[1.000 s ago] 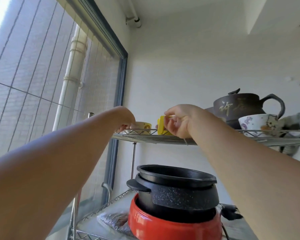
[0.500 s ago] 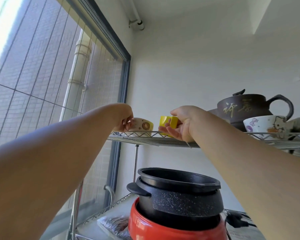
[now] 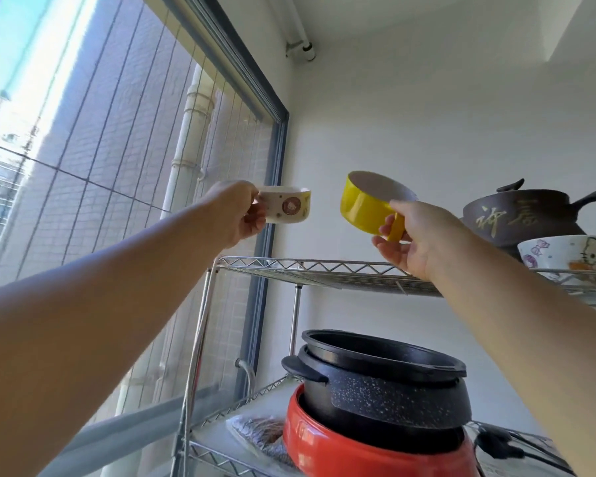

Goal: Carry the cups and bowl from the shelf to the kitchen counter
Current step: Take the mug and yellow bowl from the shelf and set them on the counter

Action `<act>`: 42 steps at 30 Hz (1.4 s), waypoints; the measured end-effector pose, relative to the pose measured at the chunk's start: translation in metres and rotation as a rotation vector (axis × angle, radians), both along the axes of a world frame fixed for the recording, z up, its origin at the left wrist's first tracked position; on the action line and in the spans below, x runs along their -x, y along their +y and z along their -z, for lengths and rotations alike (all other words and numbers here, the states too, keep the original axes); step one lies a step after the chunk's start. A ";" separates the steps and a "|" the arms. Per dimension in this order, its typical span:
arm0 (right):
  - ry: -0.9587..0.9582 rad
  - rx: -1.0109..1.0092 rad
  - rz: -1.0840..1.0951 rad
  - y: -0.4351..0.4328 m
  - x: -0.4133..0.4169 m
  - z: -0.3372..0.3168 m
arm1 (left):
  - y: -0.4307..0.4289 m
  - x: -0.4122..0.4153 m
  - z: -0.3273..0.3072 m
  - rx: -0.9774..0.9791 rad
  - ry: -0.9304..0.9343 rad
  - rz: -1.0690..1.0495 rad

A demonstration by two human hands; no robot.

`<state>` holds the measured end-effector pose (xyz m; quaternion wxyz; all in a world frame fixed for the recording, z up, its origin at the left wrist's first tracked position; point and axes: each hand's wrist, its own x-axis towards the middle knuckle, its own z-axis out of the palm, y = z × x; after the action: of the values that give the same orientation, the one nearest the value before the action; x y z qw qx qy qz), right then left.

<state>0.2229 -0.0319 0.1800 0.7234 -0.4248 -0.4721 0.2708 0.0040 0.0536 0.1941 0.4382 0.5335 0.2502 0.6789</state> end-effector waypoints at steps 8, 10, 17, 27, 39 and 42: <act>-0.028 -0.103 -0.055 -0.054 -0.001 0.082 | -0.056 0.074 0.108 -0.021 -0.126 0.093; -0.042 -0.069 -0.073 -0.066 0.004 0.118 | -0.067 0.085 0.145 0.014 -0.122 0.098; -0.034 0.070 -0.147 -0.106 0.010 0.269 | -0.092 0.085 0.287 0.135 -0.071 0.222; 0.061 0.434 -0.036 -0.200 -0.019 0.484 | -0.159 0.017 0.497 0.419 0.088 0.321; 0.127 0.789 0.065 -0.312 -0.074 0.594 | -0.266 -0.051 0.636 0.784 0.134 0.317; 0.190 0.808 0.073 -0.330 -0.074 0.604 | -0.281 -0.051 0.646 0.791 0.201 0.341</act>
<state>0.2965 -0.3619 -0.4237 0.5479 -0.6642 -0.2434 0.4465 0.0551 -0.2277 -0.4515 0.6878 0.4219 0.4404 0.3937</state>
